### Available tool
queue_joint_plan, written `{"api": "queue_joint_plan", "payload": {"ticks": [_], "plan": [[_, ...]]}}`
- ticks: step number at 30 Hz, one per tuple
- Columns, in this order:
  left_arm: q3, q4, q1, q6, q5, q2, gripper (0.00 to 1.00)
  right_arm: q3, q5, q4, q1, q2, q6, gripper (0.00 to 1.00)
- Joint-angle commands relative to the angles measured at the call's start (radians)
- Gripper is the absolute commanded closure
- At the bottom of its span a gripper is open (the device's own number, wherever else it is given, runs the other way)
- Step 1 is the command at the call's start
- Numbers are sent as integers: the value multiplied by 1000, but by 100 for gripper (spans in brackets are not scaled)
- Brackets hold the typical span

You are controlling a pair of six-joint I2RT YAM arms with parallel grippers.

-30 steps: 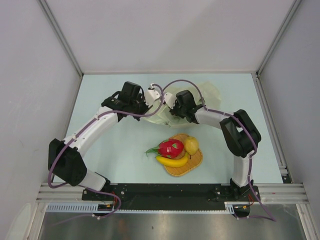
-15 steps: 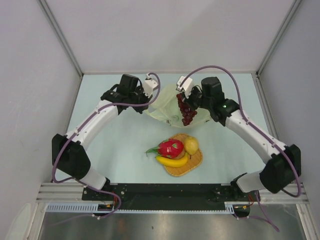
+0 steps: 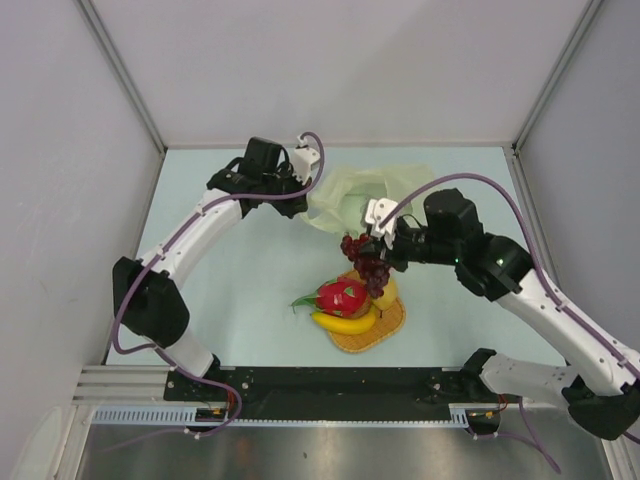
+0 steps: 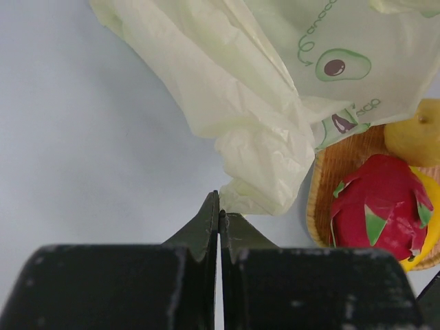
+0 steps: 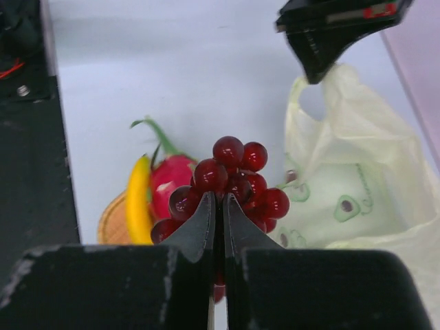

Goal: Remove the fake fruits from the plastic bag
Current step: Place the fake fruit on the plate.

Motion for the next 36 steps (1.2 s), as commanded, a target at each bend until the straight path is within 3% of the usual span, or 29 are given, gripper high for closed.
{"api": "queue_joint_plan", "payload": {"ticks": [1, 5, 9, 20, 36], "plan": [[20, 28, 1, -49, 80, 0, 100, 26, -25, -186, 22, -51, 9, 100], [-12, 53, -5, -62, 82, -31, 100, 25, -45, -318, 26, -68, 3, 100], [-13, 48, -7, -67, 83, -49, 100, 5, -22, -337, 25, -67, -25, 100], [-58, 50, -7, -66, 83, -125, 100, -208, 44, -188, 69, -42, -68, 100], [-73, 50, -8, -76, 100, -143, 100, -293, 81, -6, 213, 38, -35, 100]]}}
